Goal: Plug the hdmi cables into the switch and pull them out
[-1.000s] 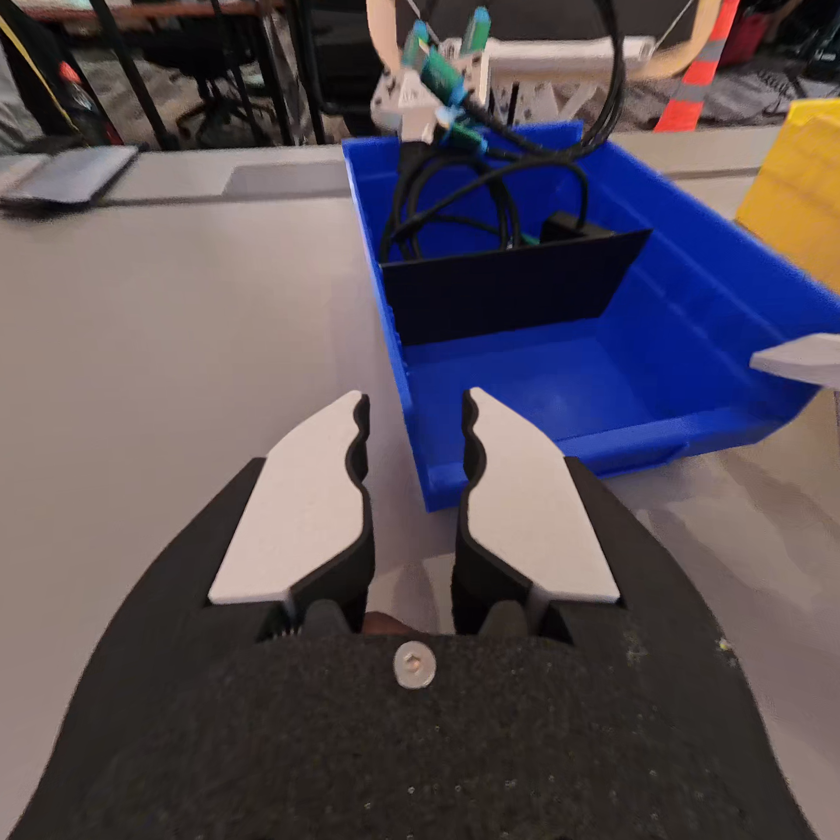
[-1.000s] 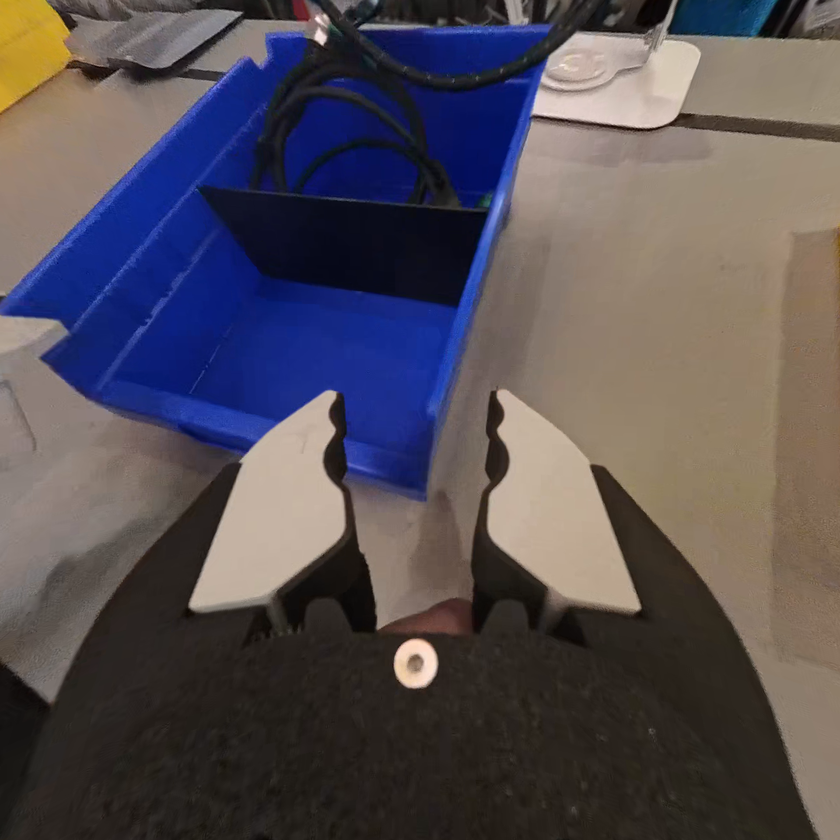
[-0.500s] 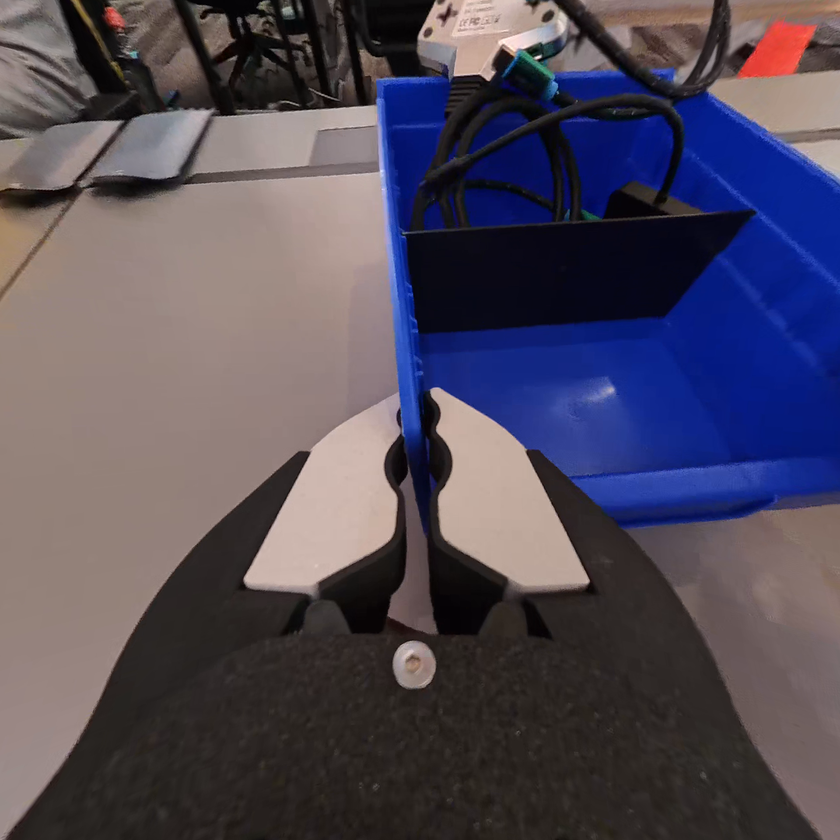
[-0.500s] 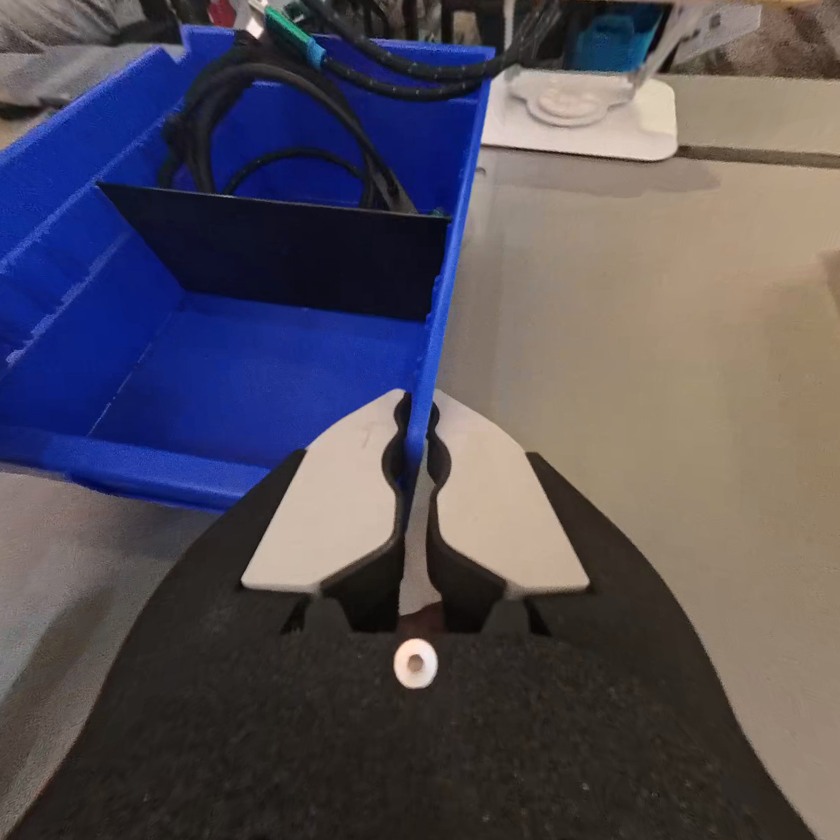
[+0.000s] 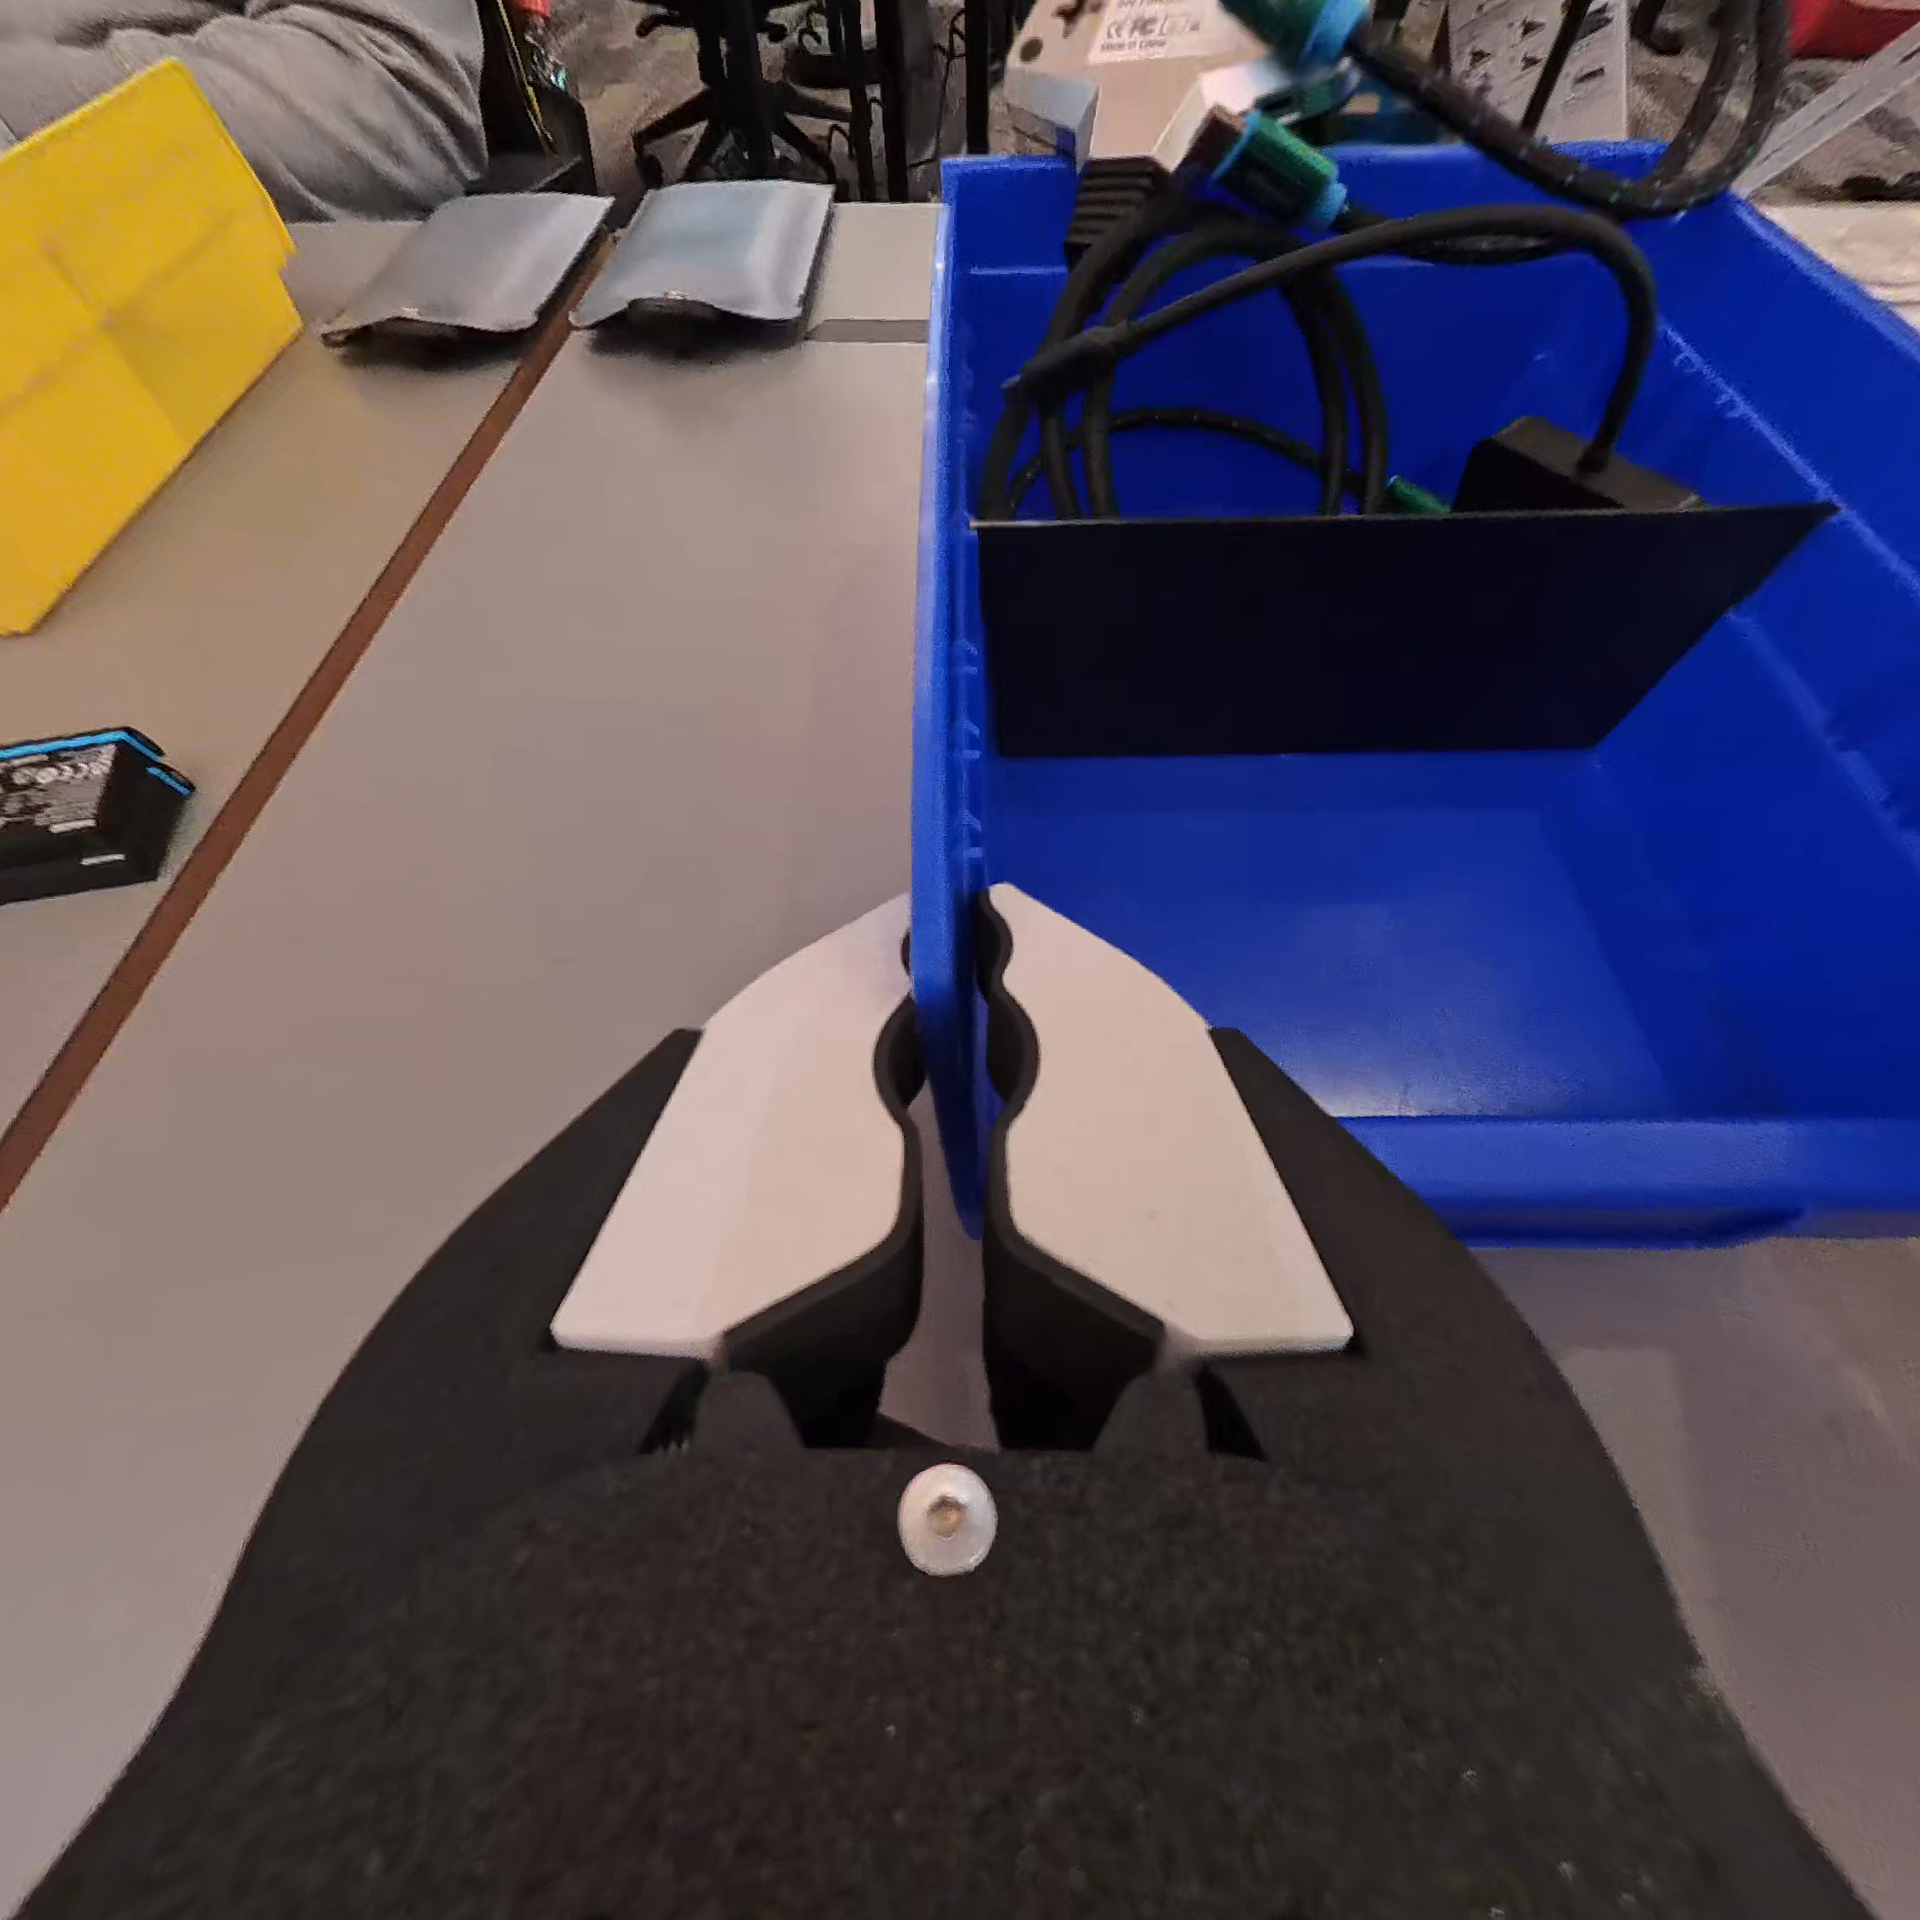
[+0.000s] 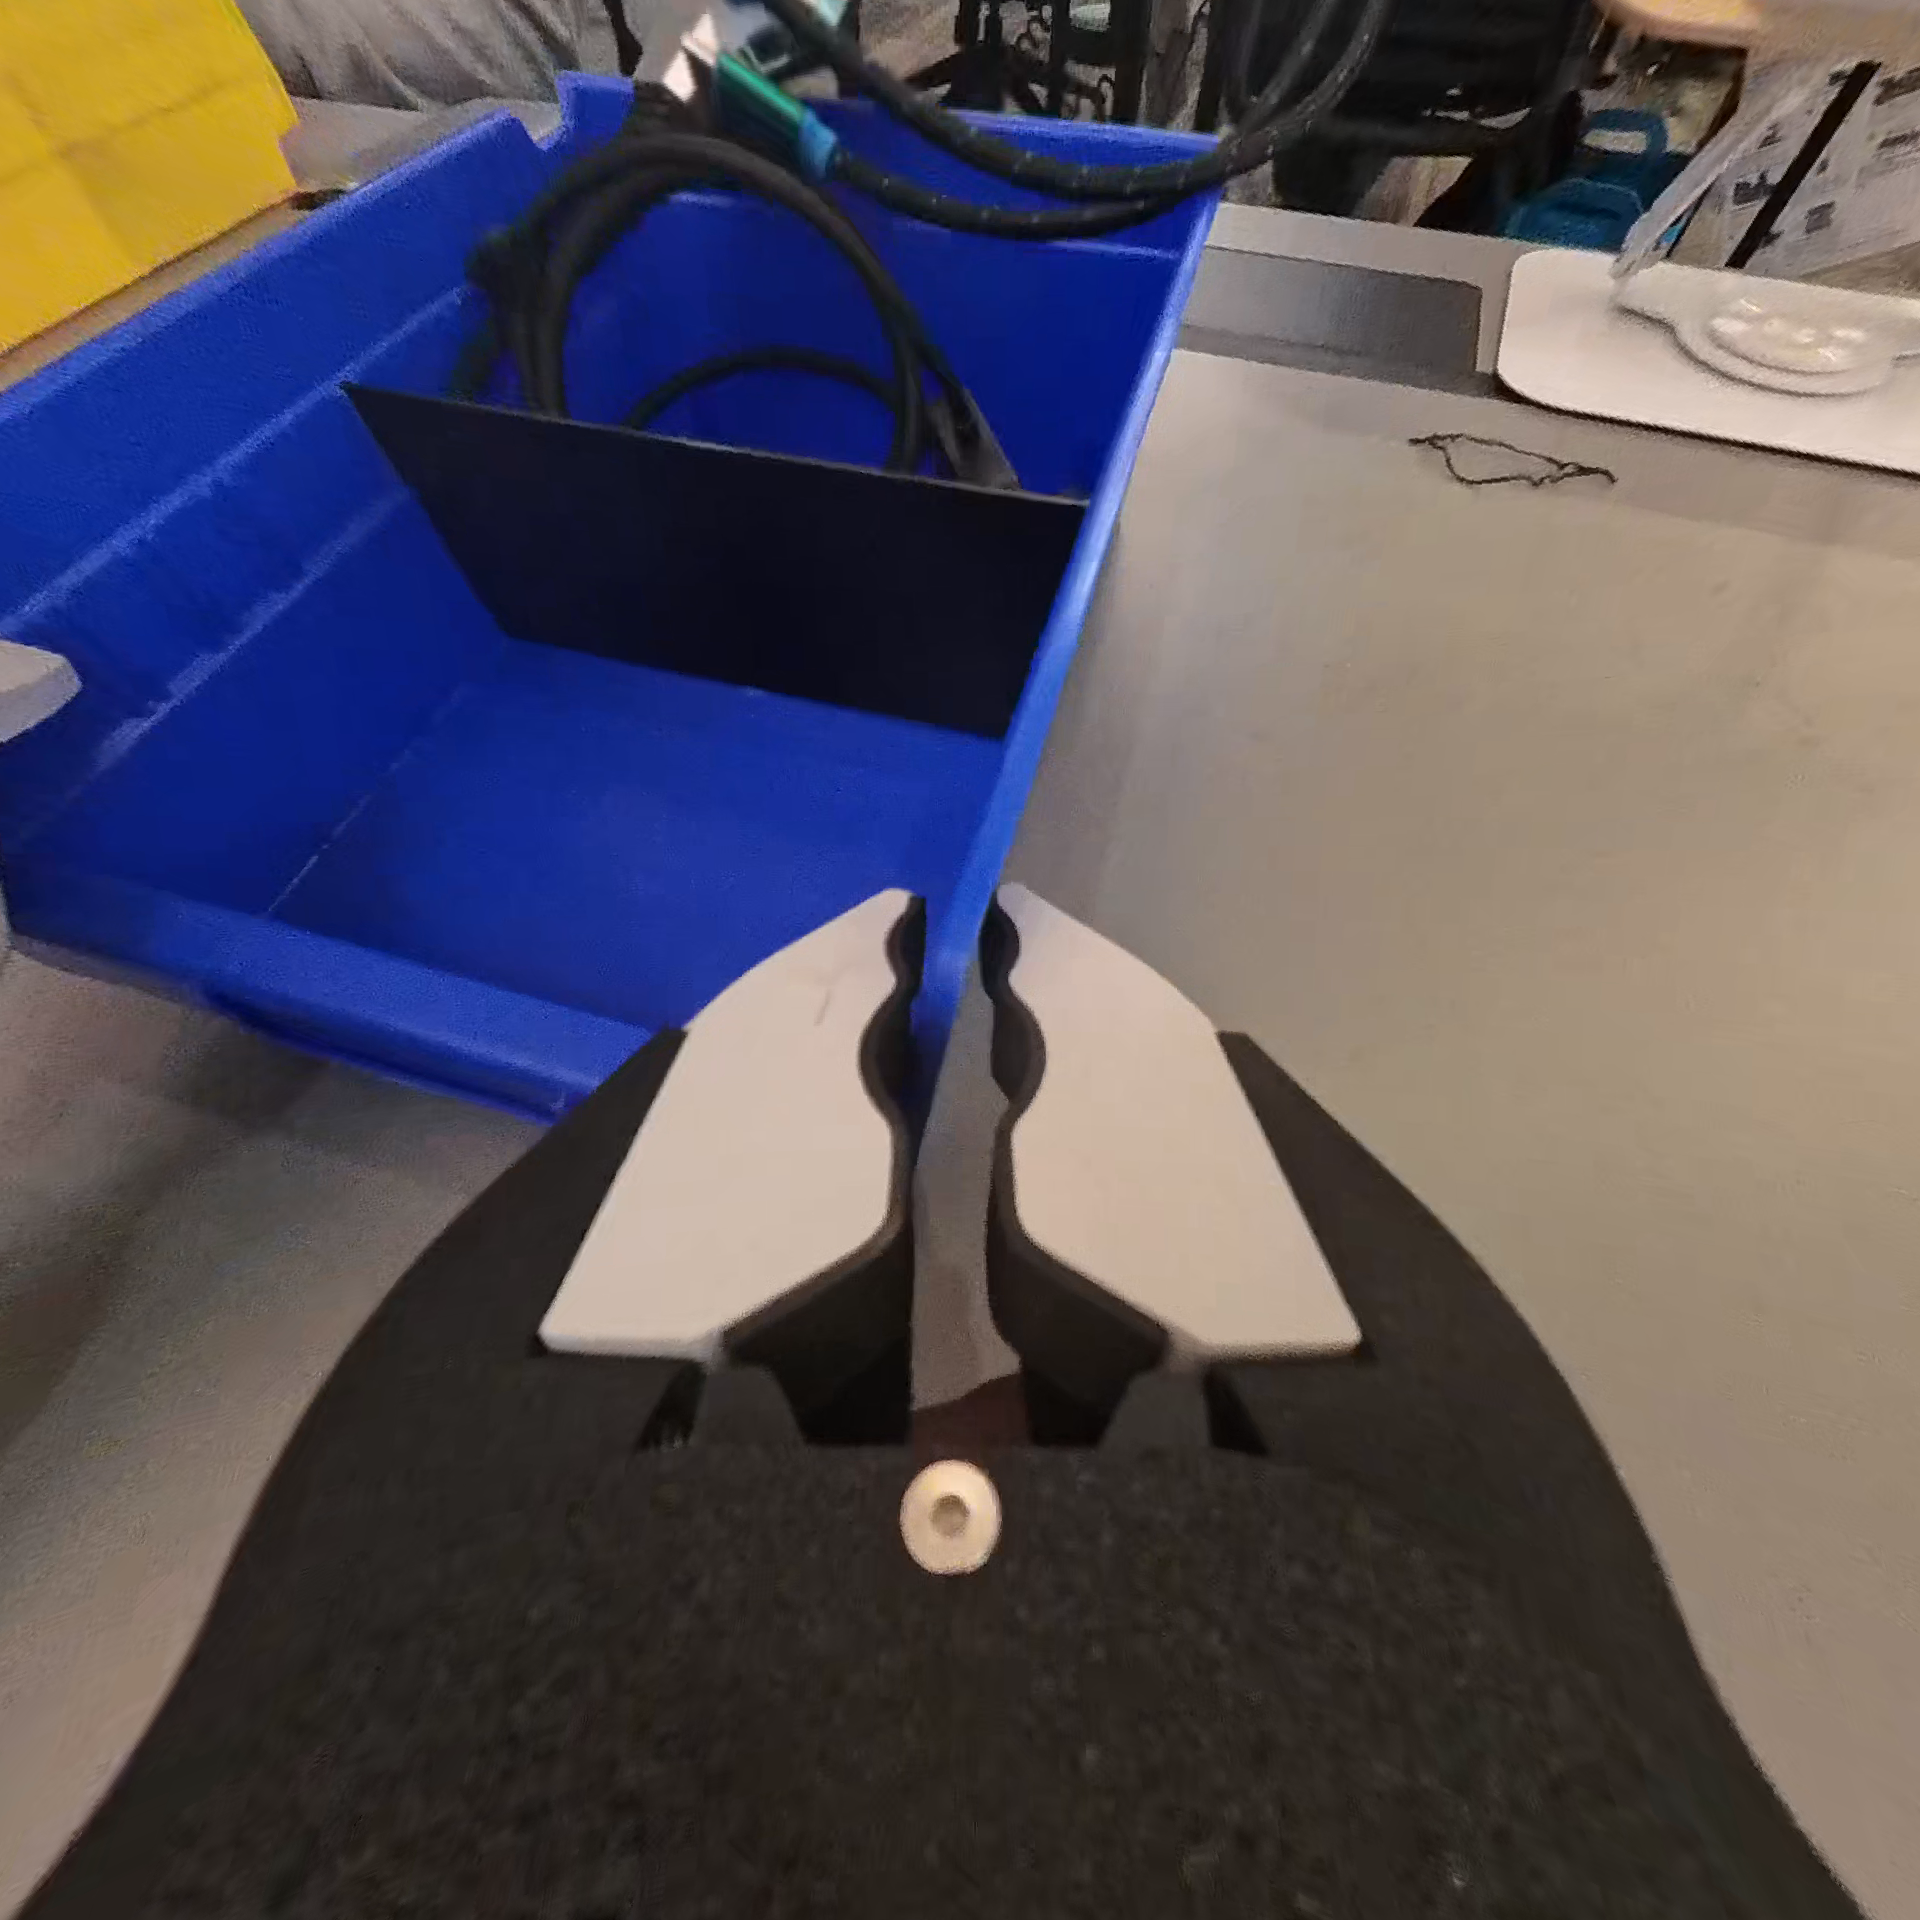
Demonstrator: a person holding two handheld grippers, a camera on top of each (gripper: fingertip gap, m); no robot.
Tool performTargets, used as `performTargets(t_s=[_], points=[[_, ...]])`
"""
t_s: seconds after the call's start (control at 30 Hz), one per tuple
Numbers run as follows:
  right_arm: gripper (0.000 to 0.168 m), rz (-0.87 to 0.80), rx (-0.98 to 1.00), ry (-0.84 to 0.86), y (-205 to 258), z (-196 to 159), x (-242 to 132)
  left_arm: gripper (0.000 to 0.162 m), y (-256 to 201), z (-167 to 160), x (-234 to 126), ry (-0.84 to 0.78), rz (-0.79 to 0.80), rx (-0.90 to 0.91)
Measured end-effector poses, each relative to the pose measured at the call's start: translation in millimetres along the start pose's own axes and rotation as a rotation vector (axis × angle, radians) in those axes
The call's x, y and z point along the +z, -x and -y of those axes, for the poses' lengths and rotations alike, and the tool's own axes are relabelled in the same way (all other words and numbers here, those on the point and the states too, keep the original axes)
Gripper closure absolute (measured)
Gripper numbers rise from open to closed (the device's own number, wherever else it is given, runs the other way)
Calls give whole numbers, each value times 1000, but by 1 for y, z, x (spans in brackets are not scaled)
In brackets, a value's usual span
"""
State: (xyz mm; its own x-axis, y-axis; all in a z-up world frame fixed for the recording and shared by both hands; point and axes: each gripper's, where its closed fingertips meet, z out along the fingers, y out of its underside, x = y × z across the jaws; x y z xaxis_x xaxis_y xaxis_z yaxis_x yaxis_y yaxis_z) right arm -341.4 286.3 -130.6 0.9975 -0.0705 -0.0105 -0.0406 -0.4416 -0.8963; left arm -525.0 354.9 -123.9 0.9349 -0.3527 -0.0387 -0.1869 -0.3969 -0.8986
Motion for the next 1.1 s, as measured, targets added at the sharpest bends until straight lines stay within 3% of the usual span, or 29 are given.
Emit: performTargets(t_s=[0.13, 0.23, 0.4, 0.53, 0.63, 0.7, 0.83, 0.9, 0.97, 1.1], points=[[155, 183, 35, 74, 5, -3, -10, 152, 2, -1, 0, 16, 41, 57], [142, 341, -46, 60, -7, -1, -45, 145, 9, -1, -1, 20, 93, 57], [138, 423, -166, -16, -108, -23, -98, 137, 12, -15, -8, 54, 118, 106], [132, 411, -130, -61, -203, -53, -135, 109, 26, -13, -38, 100, 257, 109], [132, 377, -45, -41, -253, -66, -155, 123, 8, 4, -63, 11, 271, 60], [132, 343, -36, -13, -277, -77, -161, 121, -39, 1, -67, 14, 108, -9], [133, 276, -131, -75, -300, -70, -157, 115, -197, 9, -91, -64, -547, -246], [133, 282, -148, -69, -298, -68, -152, 116, -253, 17, -106, -110, -753, -264], [135, 290, -150, -68, -297, -66, -150, 113, -282, 11, -104, -109, -785, -154], [135, 370, -93, -34, -297, -72, -148, 115, -288, -13, -91, -12, -737, -2]])
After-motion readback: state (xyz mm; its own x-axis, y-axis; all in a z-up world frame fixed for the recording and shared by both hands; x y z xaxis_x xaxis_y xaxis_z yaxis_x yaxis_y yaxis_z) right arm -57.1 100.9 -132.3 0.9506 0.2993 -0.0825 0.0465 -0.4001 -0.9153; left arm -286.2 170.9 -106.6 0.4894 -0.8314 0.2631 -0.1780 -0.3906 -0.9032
